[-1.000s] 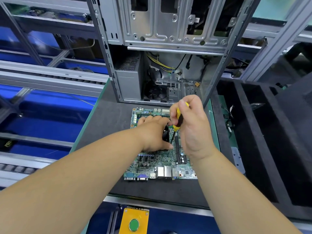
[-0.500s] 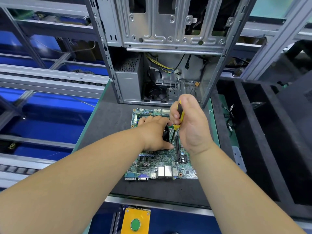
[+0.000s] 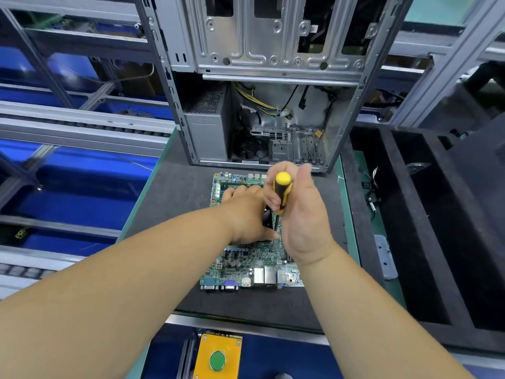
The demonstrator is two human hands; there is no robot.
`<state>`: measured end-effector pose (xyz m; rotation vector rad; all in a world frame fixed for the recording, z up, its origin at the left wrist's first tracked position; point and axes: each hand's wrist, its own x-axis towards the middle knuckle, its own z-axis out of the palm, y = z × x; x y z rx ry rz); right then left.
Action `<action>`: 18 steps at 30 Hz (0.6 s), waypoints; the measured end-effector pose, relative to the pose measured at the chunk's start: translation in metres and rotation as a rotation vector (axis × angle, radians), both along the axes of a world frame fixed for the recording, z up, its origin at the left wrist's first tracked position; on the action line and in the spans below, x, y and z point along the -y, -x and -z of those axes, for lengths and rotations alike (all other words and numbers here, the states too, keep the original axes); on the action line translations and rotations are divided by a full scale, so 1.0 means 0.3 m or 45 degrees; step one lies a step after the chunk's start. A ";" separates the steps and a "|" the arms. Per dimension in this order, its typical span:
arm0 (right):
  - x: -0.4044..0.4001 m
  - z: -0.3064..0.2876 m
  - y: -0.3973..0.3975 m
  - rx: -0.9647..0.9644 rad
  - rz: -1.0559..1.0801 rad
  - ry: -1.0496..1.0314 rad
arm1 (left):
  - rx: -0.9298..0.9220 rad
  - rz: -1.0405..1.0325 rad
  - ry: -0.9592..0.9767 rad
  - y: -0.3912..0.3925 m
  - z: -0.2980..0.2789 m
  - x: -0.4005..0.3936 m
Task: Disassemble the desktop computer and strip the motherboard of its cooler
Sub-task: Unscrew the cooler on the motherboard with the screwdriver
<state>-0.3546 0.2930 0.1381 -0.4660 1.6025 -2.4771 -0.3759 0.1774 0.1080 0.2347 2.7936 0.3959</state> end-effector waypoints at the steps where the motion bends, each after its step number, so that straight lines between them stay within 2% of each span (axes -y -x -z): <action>1: -0.010 -0.002 0.013 0.011 0.020 -0.025 | -0.011 -0.006 -0.014 -0.001 0.002 0.000; 5: -0.065 0.008 0.040 0.019 0.167 -0.157 | -0.010 -0.011 -0.051 -0.004 0.002 0.007; 8: -0.080 0.017 0.036 0.066 0.215 -0.114 | 0.006 -0.011 -0.050 0.001 0.001 0.008; 11: -0.052 0.033 0.019 0.084 0.128 0.062 | 0.008 -0.006 -0.034 -0.001 -0.001 0.006; 18: -0.036 0.000 0.042 0.086 -0.086 0.032 | 0.019 0.006 -0.041 -0.002 -0.010 0.005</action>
